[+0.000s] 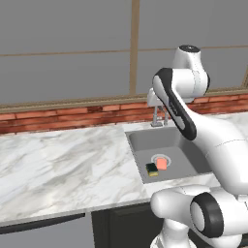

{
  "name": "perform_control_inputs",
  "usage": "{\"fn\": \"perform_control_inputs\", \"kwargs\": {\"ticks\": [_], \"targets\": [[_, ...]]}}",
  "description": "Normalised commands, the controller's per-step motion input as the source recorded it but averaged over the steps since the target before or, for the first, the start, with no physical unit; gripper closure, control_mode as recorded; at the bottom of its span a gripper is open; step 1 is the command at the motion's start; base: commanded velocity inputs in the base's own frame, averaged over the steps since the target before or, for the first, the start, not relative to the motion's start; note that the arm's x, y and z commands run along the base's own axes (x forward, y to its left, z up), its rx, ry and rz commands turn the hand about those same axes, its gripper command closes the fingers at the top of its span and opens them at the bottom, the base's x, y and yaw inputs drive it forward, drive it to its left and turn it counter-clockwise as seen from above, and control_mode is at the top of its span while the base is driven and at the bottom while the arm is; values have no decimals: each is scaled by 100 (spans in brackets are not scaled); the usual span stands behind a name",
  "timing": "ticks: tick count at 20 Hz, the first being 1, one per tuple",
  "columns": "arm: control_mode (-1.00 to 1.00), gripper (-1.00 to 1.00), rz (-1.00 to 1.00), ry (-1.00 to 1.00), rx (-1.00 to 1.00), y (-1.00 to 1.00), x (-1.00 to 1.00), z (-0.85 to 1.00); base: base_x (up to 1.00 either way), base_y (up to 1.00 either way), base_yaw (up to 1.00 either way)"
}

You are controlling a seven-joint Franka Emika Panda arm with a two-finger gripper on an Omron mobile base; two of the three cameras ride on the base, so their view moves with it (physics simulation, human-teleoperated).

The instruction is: Pick up the bar soap and sponge from the sink, and place them back in the cabinet, and close the cabinet doors.

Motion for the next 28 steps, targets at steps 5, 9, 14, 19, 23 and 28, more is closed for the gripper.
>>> {"fn": "perform_control_inputs", "kwargs": {"ticks": [5,9,14,19,23,28], "targets": [[-100,-100,0,0,0,-15,0,0,0,0,0],[-100,-100,-1,0,2,-31,0,-1,0,0,0],[-100,-100,-3,0,4,-46,-2,-11,0,0,0],[-100,-100,-7,0,2,-38,-1,-14,0,0,0],[-100,-100,-9,0,1,-31,0,-13,0,0,0],[-100,-100,-5,0,0,-31,0,-28,0,0,0]]}}
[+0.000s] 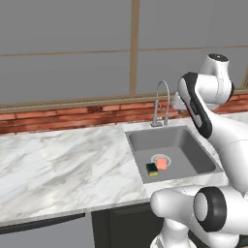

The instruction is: Pick up the bar soap and sponge from the sink, and place them back in the cabinet, and close the cabinet doors.

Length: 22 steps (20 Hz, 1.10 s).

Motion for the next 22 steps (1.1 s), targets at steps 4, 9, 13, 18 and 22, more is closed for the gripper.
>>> {"fn": "perform_control_inputs", "kwargs": {"ticks": [4,9,13,18,22], "targets": [[-100,-100,-4,0,0,-17,0,-51,0,0,0],[-100,-100,-2,0,0,-7,0,-53,0,0,0],[-100,-100,-3,0,0,0,6,-56,0,0,0],[-100,-100,-3,0,0,0,8,-54,0,0,0],[-100,-100,-2,0,0,0,12,-50,0,0,0]]}}
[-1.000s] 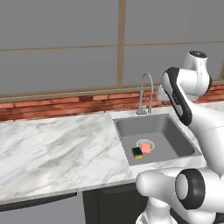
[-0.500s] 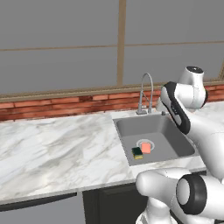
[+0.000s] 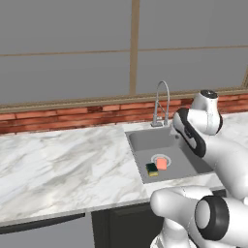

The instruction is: Pick up the bar soap and sponge from the sink, and place them back in the cabinet, and close the cabinet doors.

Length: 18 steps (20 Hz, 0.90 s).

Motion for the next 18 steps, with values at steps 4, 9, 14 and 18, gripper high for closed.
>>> {"fn": "perform_control_inputs", "kwargs": {"ticks": [4,9,14,18], "targets": [[-100,-100,-3,0,0,0,23,-44,0,0,0],[-100,-100,-2,0,0,1,26,-44,0,0,0],[-100,-100,-3,0,0,2,28,-47,0,0,0],[-100,-100,-3,0,0,0,20,-42,0,0,0]]}}
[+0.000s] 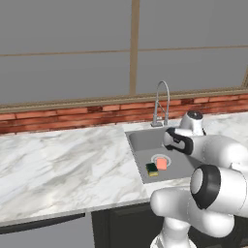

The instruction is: Pick up the bar soap and sponge from the sink, and place them back in the cabinet, and close the cabinet doors.

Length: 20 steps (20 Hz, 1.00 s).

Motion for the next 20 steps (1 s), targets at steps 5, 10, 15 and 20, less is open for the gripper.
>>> {"fn": "perform_control_inputs", "kwargs": {"ticks": [5,10,15,20], "targets": [[-100,-100,-2,0,0,0,23,-34,0,0,0],[-100,-100,-1,0,0,2,18,-33,0,0,0],[-100,-100,0,2,0,0,10,-28,0,0,0],[-100,-100,0,0,0,0,8,-28,0,0,0]]}}
